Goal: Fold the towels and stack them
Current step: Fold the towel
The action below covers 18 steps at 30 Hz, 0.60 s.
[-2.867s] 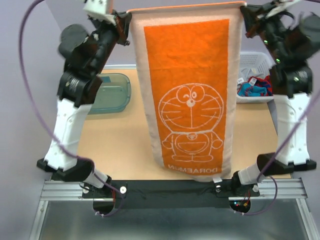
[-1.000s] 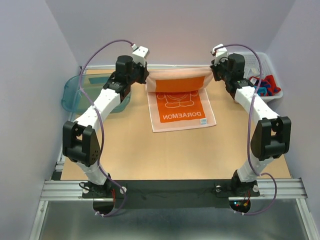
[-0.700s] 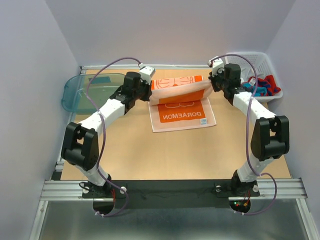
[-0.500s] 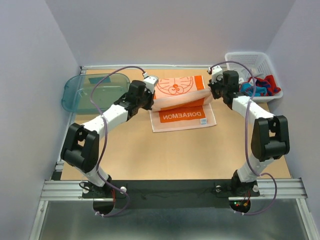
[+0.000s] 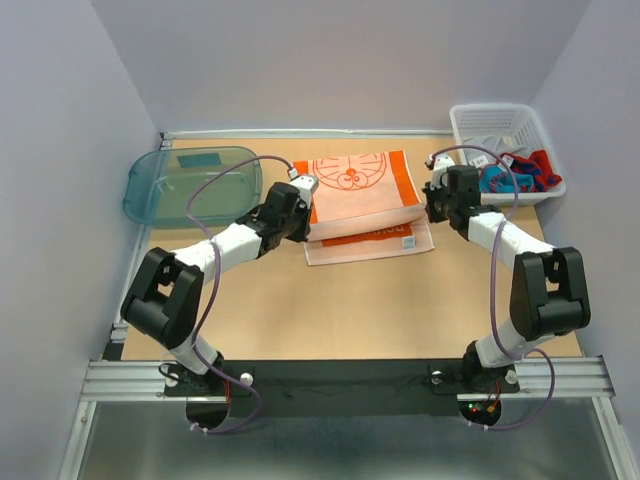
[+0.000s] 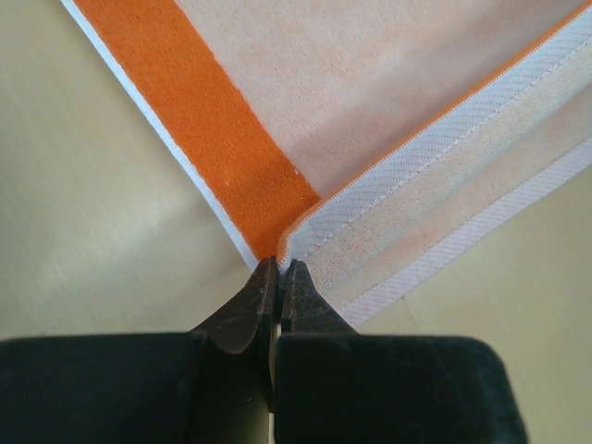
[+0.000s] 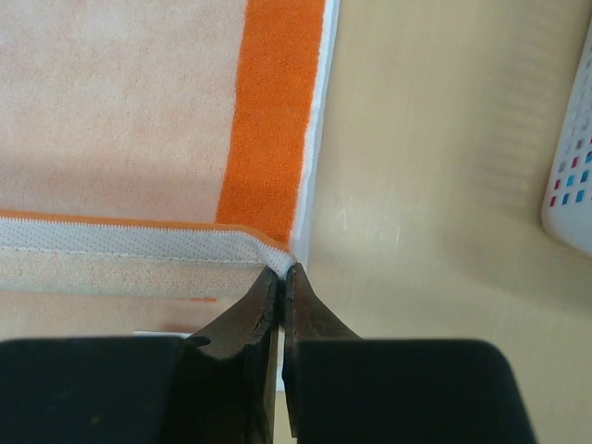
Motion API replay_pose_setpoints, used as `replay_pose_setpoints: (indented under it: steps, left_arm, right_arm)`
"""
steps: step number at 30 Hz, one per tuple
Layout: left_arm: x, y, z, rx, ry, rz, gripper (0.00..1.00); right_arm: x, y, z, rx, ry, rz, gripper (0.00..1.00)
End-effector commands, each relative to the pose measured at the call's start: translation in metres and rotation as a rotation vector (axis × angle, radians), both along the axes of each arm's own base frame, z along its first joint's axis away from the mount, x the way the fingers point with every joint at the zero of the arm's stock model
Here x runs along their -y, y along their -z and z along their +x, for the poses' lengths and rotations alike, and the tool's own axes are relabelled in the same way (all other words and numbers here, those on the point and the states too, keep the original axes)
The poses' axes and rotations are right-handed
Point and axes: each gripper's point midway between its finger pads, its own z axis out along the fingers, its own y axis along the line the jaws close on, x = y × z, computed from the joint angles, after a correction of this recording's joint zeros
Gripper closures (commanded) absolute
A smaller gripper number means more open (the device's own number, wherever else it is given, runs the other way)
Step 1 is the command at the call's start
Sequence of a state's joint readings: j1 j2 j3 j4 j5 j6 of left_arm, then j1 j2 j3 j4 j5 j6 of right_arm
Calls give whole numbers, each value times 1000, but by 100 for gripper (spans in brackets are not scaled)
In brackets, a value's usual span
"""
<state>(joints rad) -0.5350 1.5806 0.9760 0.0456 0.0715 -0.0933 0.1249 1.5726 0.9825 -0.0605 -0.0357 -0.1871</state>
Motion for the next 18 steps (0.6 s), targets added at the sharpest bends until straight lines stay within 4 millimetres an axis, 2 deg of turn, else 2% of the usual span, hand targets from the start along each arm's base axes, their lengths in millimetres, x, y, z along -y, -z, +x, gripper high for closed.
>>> replay_pose_setpoints:
  steps: [1, 4, 8, 12, 13, 14, 15, 16, 17, 18]
  left_arm:
    - [-15, 0, -7, -5, -89, 8, 100]
    - [-18, 6, -11, -14, -120, 8, 100]
    - [-14, 12, -21, -39, -118, -4, 93]
    - [-10, 14, -34, -61, -119, -31, 78]
    - [-10, 13, -37, -69, -129, -45, 75]
    - [-12, 12, -41, -77, -135, -54, 68]
    - [-12, 10, -43, -77, -140, -68, 67]
    - [-11, 7, -46, -88, -159, -93, 61]
    - [-11, 6, -49, -93, -169, -107, 60]
    - [-13, 0, -54, -93, -178, -128, 44]
  right_arm:
    - [26, -8, -1, 29, 135, -6, 95]
    - [26, -3, -4, 17, 148, -1, 94]
    - [30, 9, -10, -16, 197, 12, 89]
    - [28, 18, -21, -58, 220, 45, 74]
    - [26, 16, -24, -58, 218, 57, 69]
    - [24, 13, -27, -61, 219, 73, 59]
    - [25, 15, -29, -70, 219, 71, 56]
    - [23, 10, -32, -62, 243, 103, 46]
    - [22, 6, -34, -60, 245, 118, 45]
    - [21, 1, -38, -59, 261, 141, 44]
